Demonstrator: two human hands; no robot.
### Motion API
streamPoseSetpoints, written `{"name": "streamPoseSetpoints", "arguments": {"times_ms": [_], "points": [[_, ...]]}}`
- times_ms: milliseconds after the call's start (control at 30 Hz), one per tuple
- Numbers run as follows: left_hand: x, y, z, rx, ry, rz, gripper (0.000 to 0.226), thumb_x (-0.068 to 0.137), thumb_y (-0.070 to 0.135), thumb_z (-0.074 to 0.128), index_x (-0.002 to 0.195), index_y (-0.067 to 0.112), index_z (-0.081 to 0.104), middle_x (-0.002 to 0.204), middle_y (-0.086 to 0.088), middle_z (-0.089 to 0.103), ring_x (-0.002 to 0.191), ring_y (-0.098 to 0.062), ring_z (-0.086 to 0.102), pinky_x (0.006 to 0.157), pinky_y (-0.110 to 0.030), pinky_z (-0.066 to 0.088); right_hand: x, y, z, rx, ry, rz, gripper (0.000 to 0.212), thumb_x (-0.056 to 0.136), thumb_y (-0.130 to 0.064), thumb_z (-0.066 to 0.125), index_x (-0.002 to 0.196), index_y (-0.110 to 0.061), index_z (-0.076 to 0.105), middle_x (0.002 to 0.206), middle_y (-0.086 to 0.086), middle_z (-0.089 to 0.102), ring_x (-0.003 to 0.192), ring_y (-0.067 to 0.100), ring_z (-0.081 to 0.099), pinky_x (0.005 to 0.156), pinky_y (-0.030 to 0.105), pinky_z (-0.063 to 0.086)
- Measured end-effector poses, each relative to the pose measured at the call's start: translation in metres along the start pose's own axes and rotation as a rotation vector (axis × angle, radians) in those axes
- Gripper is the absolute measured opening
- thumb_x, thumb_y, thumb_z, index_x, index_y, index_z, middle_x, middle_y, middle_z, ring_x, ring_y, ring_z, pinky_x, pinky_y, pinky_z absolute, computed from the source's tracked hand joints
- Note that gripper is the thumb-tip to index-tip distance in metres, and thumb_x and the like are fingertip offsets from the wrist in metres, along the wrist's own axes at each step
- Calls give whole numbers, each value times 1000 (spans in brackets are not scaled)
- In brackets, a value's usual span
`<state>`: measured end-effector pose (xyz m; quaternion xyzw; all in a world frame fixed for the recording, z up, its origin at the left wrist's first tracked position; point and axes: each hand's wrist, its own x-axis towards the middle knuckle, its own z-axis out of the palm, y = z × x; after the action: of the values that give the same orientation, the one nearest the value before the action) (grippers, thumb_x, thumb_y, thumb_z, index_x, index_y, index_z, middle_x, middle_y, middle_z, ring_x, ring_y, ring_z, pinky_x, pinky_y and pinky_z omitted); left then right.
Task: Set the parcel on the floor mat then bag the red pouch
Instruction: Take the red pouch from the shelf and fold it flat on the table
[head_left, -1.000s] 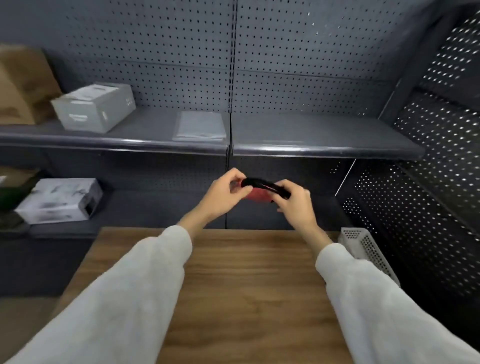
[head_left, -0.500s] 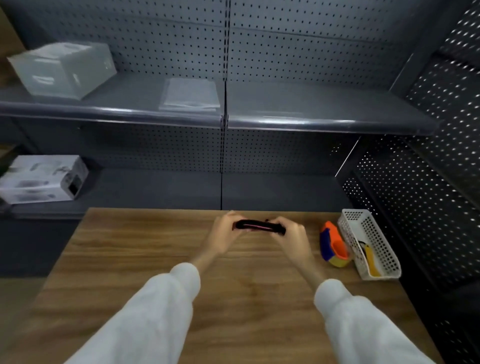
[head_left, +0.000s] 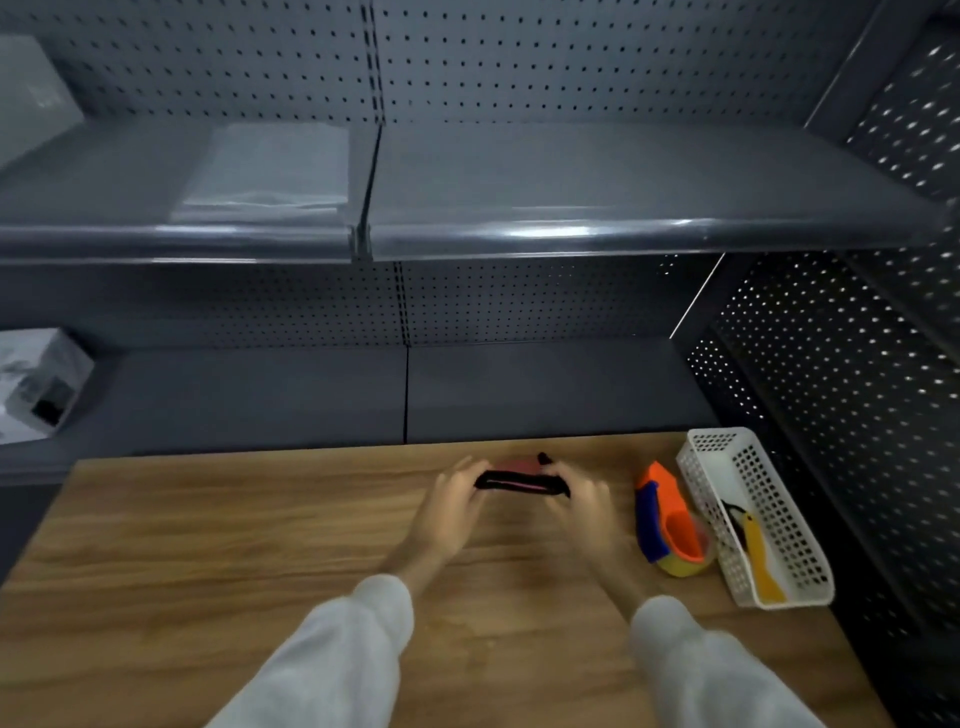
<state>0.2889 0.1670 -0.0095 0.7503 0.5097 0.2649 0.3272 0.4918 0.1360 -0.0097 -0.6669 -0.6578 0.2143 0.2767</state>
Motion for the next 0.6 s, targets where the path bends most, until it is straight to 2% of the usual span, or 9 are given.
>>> {"name": "streamPoseSetpoints", "arguments": {"times_ms": [67,133,200,300,367,400,500,533,600], "points": [[11,-3,12,-27,21,13,33,92,4,60,117,24,66,117,15,64,110,3,59,94,-15,45,12,15,4,12,13,-32,35,77,3,68,108,-13,71,107,0,73,95,14,69,78,15,47],[14,-12,22,3,22,20,36,92,3,59,120,24,64,123,13,64,114,0,59,95,-19,47,18,29,10,18,2,-64,38,75,6,63,108,-13,70,107,2,72,96,16,69,81,25,53],[12,-27,43,118,-26,4,32,92,6,59,120,22,63,123,7,66,108,-7,64,88,-26,53,18,48,22,-13,-97,-24,40,75,5,58,110,-13,69,109,4,72,97,20,69,82,34,55],[-3,-49,71,395,-186,-19,20,93,23,60,113,19,61,109,-2,70,89,-22,70,71,-36,56,0,68,40,-219,-233,14,34,68,0,65,98,-17,71,96,4,73,88,27,69,74,35,54],[-17,-55,84,547,-278,19,26,86,29,67,110,21,63,106,-1,71,91,-21,68,72,-35,56,-16,79,49,-399,-299,-53,32,56,-9,75,86,-19,70,91,1,73,89,28,69,73,38,53],[-21,-56,88,599,-280,70,31,79,31,72,108,22,65,106,0,71,95,-21,67,76,-35,55,-20,82,53,-474,-332,-67,36,52,-15,79,87,-20,70,98,1,73,96,28,68,77,41,54],[-18,-57,96,668,-218,166,47,72,38,72,115,19,64,117,-2,67,111,-24,59,88,-40,50,-17,91,63,-518,-372,-64,59,58,-18,83,115,-16,69,136,9,61,125,31,58,98,48,50],[-13,-57,98,669,-217,177,54,74,39,69,123,18,61,126,-3,63,118,-24,55,95,-41,46,-16,92,67,-500,-399,-72,67,67,-15,78,132,-13,60,149,11,50,138,31,47,107,50,42],[-5,-59,102,657,-261,179,70,78,41,66,142,15,49,147,-5,49,137,-25,41,114,-44,33,-12,92,73,-489,-470,-103,74,90,-6,58,156,-11,27,167,7,17,154,25,15,121,51,18]]}}
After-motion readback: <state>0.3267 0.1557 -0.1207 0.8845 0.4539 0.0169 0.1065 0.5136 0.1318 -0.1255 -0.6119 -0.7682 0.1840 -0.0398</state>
